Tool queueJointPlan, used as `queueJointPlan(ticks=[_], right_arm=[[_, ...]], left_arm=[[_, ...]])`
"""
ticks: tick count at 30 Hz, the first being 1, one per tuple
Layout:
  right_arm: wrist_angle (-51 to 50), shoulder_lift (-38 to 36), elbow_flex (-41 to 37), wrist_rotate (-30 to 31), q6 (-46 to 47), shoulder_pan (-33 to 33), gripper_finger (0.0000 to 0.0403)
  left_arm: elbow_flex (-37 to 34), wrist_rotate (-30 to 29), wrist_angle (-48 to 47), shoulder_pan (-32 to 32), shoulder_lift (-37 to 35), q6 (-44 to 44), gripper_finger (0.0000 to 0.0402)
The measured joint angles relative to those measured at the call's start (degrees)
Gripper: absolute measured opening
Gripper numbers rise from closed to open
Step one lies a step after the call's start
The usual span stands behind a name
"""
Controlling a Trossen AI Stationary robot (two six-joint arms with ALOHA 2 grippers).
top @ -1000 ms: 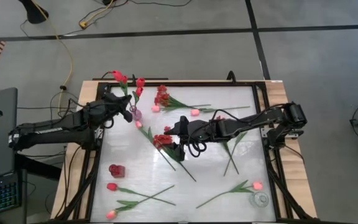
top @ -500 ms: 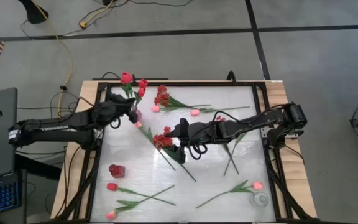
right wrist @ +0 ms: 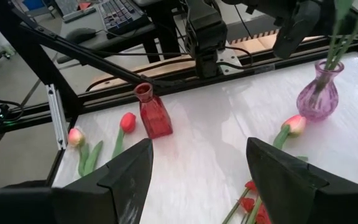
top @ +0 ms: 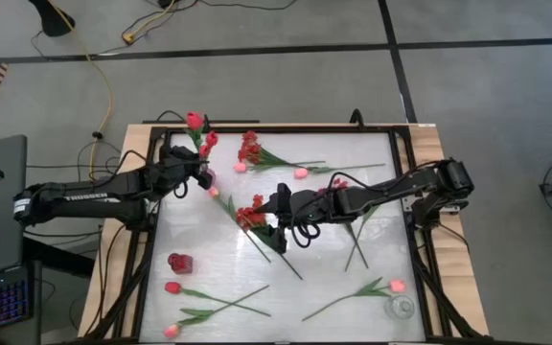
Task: Sort flowers into vase by color
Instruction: Put the red tulip into the purple vase
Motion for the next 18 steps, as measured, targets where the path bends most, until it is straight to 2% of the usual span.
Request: queueJointPlan(ticks=[14, 18], right_arm=[[0.02, 0.0, 0.0, 0.0, 0.0, 0.0, 0.0286], [0.02, 0.0, 0.0, 0.0, 0.0, 0.0, 0.0286]], left_arm=[[0.0, -0.17, -0.7, 0.0, -0.02, -1.71, 0.0003], [0.0, -0.17, -0.74, 0.0, -0.02, -1.74, 0.0015]])
